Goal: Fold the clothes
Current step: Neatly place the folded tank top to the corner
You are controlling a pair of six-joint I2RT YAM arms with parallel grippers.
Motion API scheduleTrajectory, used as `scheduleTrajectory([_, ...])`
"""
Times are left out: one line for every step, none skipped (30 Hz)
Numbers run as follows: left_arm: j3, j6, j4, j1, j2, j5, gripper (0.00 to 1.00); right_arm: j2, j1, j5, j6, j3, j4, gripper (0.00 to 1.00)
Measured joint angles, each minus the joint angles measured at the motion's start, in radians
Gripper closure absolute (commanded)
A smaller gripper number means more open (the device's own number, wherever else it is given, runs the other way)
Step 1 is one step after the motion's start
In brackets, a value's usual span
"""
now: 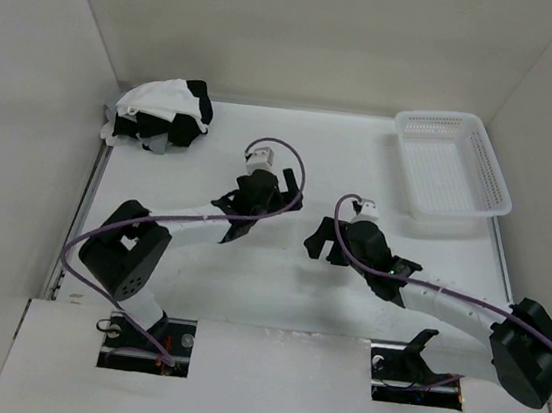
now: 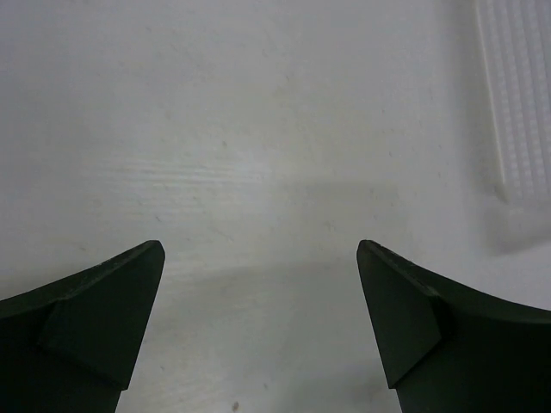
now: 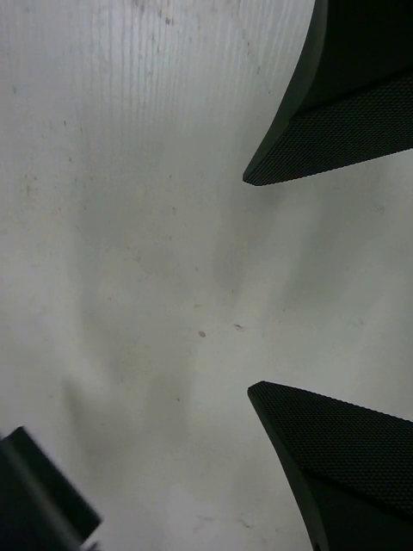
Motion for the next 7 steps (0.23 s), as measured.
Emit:
scheduleTrajectory([-0.008, -0.001, -0.001, -0.034, 0.000, -0.002, 0.00, -0.014, 0.000, 0.016, 0.000, -0.007, -0.002, 0.00])
scheduleTrajectory([-0.016, -0.006, 0.002, -0.061, 0.000, -0.003, 0.00, -0.030, 0.000, 0.035, 0.000, -0.017, -0.001, 0.00])
scheduleTrajectory([-0.029, -0.010, 0.013, -0.085, 0.000, -0.006, 0.00, -0.047, 0.000, 0.051, 0.000, -0.026, -0.002, 0.00])
scheduleTrajectory([-0.047, -0.016, 0.025, -0.103, 0.000, -0.011, 0.00, -0.063, 0.000, 0.062, 0.000, -0.034, -0.002, 0.00])
scheduleTrajectory([-0.066, -0.024, 0.033, -0.115, 0.000, -0.018, 0.00, -0.080, 0.000, 0.072, 0.000, -0.043, -0.002, 0.00])
scheduleTrajectory([-0.082, -0.030, 0.033, -0.121, 0.000, -0.022, 0.00, -0.097, -0.001, 0.082, 0.001, -0.051, -0.001, 0.00])
scheduleTrajectory([-0.093, -0.036, 0.032, -0.122, 0.000, -0.024, 0.00, -0.112, -0.003, 0.088, 0.000, -0.058, -0.003, 0.00])
